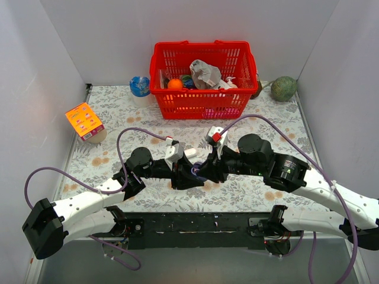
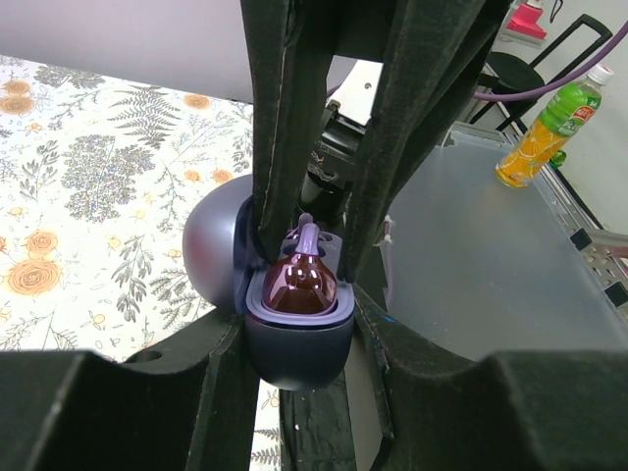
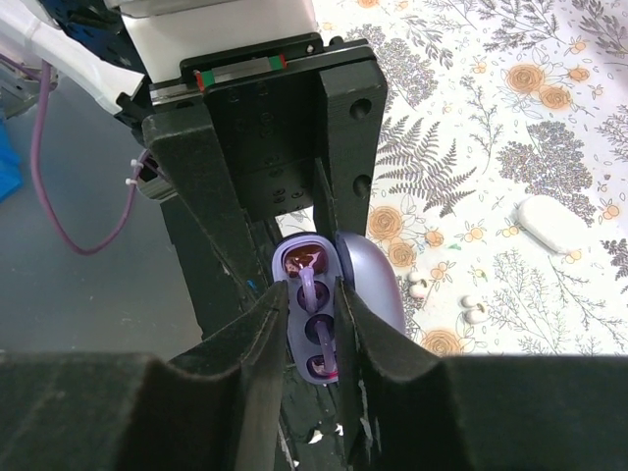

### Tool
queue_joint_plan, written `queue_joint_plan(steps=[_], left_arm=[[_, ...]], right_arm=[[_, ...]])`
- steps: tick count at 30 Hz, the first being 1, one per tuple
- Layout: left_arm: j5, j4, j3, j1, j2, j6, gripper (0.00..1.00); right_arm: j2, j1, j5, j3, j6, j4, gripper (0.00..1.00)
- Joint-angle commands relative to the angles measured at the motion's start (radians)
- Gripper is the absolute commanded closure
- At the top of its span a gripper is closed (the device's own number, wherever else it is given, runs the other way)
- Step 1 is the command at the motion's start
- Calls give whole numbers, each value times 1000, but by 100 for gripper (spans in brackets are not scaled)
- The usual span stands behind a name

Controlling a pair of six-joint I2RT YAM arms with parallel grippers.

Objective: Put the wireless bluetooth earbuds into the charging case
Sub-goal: Place the earbud in the charging case.

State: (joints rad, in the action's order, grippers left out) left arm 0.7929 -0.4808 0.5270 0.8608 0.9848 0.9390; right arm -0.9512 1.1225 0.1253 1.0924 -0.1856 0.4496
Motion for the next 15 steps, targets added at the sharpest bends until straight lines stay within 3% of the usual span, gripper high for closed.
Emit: queue_joint_plan(steps=[1, 11, 15], left_arm=[[-1, -28, 18, 4, -18, -9, 100], [-6, -25, 18, 4, -21, -11, 100], [-17, -24, 18, 4, -28, -14, 100]], right_arm=[[2, 5, -23, 63, 0, -12, 65], [22, 7, -35, 113, -6, -12, 61], [37, 7, -53, 110, -11, -6, 75]])
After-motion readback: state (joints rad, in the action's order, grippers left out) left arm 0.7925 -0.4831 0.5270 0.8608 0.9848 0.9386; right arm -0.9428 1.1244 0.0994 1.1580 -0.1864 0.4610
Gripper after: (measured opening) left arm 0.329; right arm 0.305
